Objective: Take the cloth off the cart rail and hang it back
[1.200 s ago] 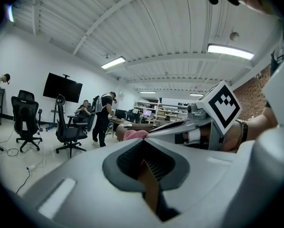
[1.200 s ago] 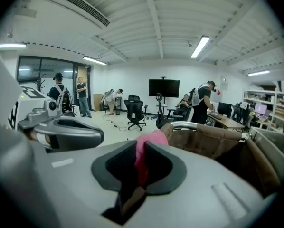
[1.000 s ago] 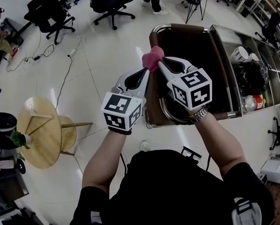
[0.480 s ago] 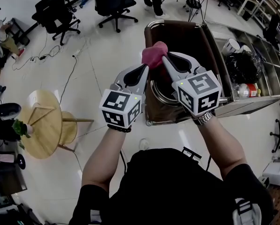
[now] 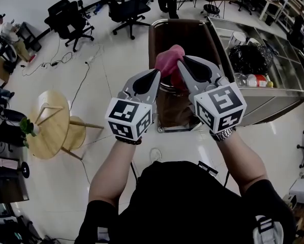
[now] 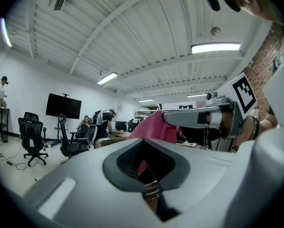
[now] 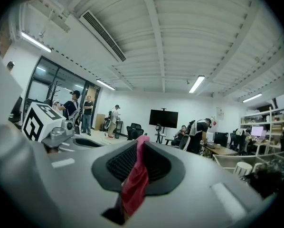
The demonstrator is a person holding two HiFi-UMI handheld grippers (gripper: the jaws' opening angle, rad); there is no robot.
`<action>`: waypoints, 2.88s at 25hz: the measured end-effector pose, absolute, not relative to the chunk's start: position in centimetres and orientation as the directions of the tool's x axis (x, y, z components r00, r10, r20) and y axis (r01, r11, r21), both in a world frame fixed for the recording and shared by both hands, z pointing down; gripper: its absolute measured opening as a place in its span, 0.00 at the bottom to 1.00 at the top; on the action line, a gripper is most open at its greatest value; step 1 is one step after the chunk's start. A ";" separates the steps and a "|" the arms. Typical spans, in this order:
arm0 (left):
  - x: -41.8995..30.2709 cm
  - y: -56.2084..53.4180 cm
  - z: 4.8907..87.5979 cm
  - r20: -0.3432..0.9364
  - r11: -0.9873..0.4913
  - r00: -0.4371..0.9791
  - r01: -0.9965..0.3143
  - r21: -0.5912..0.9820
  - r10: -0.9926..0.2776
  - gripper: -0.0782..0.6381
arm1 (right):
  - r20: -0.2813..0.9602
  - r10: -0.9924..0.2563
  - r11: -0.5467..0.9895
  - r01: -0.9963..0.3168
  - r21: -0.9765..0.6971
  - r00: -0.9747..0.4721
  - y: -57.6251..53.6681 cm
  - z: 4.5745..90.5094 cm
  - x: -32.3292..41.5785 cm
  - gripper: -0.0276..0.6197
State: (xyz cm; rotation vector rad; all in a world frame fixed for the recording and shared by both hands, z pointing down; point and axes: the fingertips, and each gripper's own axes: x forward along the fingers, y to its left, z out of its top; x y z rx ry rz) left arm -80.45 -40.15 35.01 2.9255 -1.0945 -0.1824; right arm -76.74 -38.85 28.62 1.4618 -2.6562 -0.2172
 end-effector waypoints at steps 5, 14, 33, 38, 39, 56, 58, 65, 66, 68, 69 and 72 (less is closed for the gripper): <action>-78.2 -34.7 34.2 -0.123 -0.749 0.742 -0.661 0.030 -0.659 0.10 | -0.034 -0.833 0.536 -0.821 0.197 -0.552 -32.6 27.1 -74.8 0.10; -73.2 -26.0 34.1 -0.125 -0.730 0.724 -0.683 0.011 -0.679 0.10 | -0.064 -0.809 0.562 -0.801 0.205 -0.584 -23.2 28.2 -70.0 0.10; -76.1 -18.8 32.9 -0.123 -0.771 0.767 -0.636 -0.028 -0.629 0.10 | -0.072 -0.842 0.516 -0.837 0.181 -0.534 -16.3 28.8 -73.0 0.11; -76.4 -19.0 33.2 -0.114 -0.784 0.781 -0.620 -0.033 -0.614 0.10 | -0.076 -0.855 0.494 -0.850 0.180 -0.513 -16.3 29.0 -73.2 0.11; -76.5 -19.0 33.1 -0.113 -0.787 0.784 -0.617 -0.032 -0.610 0.10 | -0.076 -0.858 0.490 -0.853 0.179 -0.508 -16.3 28.9 -73.3 0.11; -76.0 -18.1 32.2 -0.120 -0.876 0.872 -0.481 -0.033 -0.474 0.10 | -0.056 -0.923 0.363 -0.912 0.191 -0.380 -15.6 29.4 -73.5 0.11; -75.0 -17.9 32.2 -0.120 -0.892 0.888 -0.451 -0.036 -0.445 0.10 | -0.056 -0.935 0.335 -0.923 0.188 -0.350 -15.5 29.6 -72.5 0.11; -69.6 -16.7 32.5 -0.107 -0.942 0.940 -0.331 -0.045 -0.325 0.10 | -0.067 -0.971 0.215 -0.961 0.176 -0.229 -14.0 29.9 -67.5 0.11; -68.8 -16.5 32.7 -0.108 -0.948 0.946 -0.313 -0.049 -0.307 0.10 | -0.068 -0.975 0.197 -0.965 0.176 -0.211 -13.8 30.1 -66.9 0.11; -67.7 -16.5 33.6 -0.109 -0.960 0.957 -0.276 -0.053 -0.269 0.10 | -0.072 -0.982 0.158 -0.971 0.177 -0.173 -13.7 31.1 -65.9 0.11; -67.3 -16.6 34.2 -0.110 -0.965 0.962 -0.256 -0.054 -0.249 0.10 | -0.073 -0.986 0.138 -0.974 0.178 -0.153 -13.8 31.8 -65.6 0.11; -65.1 -15.8 34.9 -0.110 -0.979 0.976 -0.197 -0.055 -0.190 0.10 | -0.073 -0.993 0.079 -0.981 0.179 -0.093 -12.8 32.7 -63.6 0.11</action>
